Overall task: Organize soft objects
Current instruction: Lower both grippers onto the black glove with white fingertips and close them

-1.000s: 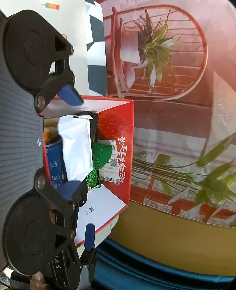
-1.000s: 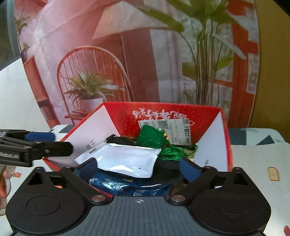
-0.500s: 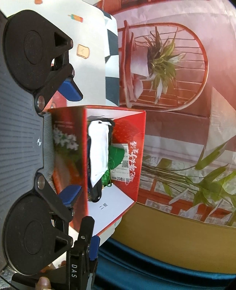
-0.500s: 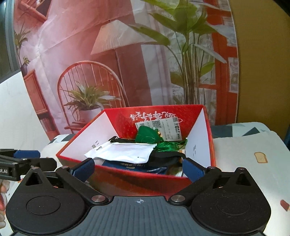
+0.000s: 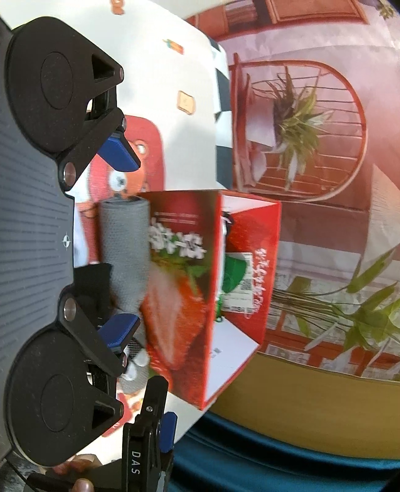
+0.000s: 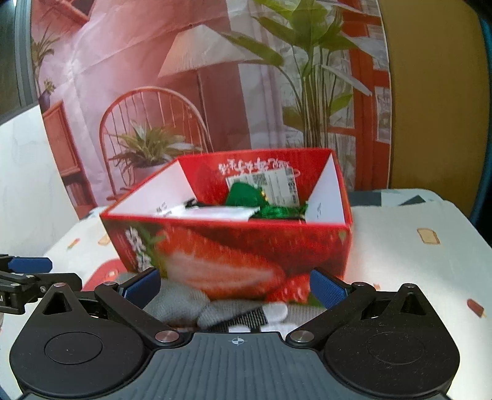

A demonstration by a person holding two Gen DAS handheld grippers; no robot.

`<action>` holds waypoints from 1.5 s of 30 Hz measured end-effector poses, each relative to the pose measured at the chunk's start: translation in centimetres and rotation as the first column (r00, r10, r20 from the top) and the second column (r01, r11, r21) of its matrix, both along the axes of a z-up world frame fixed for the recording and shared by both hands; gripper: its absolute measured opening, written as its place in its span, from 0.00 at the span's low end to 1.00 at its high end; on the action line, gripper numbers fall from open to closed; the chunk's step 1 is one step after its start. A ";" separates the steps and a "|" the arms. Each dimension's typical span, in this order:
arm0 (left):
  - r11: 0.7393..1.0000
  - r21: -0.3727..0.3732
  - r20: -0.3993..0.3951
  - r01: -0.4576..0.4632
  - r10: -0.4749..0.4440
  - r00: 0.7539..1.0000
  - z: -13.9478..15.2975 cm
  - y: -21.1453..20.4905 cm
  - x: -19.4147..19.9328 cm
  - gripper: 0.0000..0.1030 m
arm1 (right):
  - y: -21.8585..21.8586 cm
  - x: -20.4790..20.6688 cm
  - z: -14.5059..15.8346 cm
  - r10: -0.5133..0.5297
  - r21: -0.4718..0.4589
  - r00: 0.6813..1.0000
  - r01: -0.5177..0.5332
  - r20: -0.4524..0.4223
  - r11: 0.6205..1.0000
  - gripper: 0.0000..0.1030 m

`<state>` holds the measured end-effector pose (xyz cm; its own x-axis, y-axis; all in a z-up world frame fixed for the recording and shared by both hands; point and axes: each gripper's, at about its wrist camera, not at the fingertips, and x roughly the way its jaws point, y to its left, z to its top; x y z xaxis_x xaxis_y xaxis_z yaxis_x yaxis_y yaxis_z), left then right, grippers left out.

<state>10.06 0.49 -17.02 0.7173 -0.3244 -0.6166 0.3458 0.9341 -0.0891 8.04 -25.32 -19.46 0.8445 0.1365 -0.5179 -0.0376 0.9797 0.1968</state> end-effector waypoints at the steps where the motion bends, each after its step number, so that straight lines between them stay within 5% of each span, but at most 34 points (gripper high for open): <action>1: 1.000 -0.001 -0.007 -0.002 0.002 1.000 -0.3 0.2 -0.2 0.97 | 0.0 -0.3 -0.3 0.000 -0.006 1.000 0.000 -0.003 1.000 1.00; 15: 0.999 -0.023 -0.082 -0.023 0.021 0.996 -3.7 1.5 -2.6 0.95 | 0.2 -3.3 -4.8 -0.001 -0.032 0.997 -0.001 -0.084 0.999 0.99; 22: 0.997 -0.074 -0.101 0.007 -0.015 0.995 -4.0 1.2 -1.9 0.73 | 0.8 -2.8 -5.1 0.040 -0.035 0.996 -0.043 -0.082 0.998 0.92; 28: 0.993 -0.088 -0.110 0.077 -0.086 0.990 -4.1 -1.5 -0.4 0.72 | -0.3 -1.3 -5.2 0.028 0.001 0.995 -0.028 -0.094 1.000 0.81; 31: 0.992 -0.067 -0.131 0.103 -0.111 0.985 -5.0 -3.0 0.2 0.69 | -0.6 -0.5 -5.7 0.024 0.020 0.994 -0.022 -0.105 1.000 0.80; 38: 0.993 -0.092 -0.167 0.078 -0.092 0.982 -6.6 -3.2 1.2 0.39 | -0.8 0.8 -7.3 0.033 0.058 0.988 -0.024 -0.152 0.998 0.79; 45: 0.990 -0.126 -0.179 0.067 -0.089 0.980 -7.3 -2.6 1.4 0.33 | -0.9 1.3 -8.3 0.035 0.114 0.985 -0.015 -0.172 0.993 0.79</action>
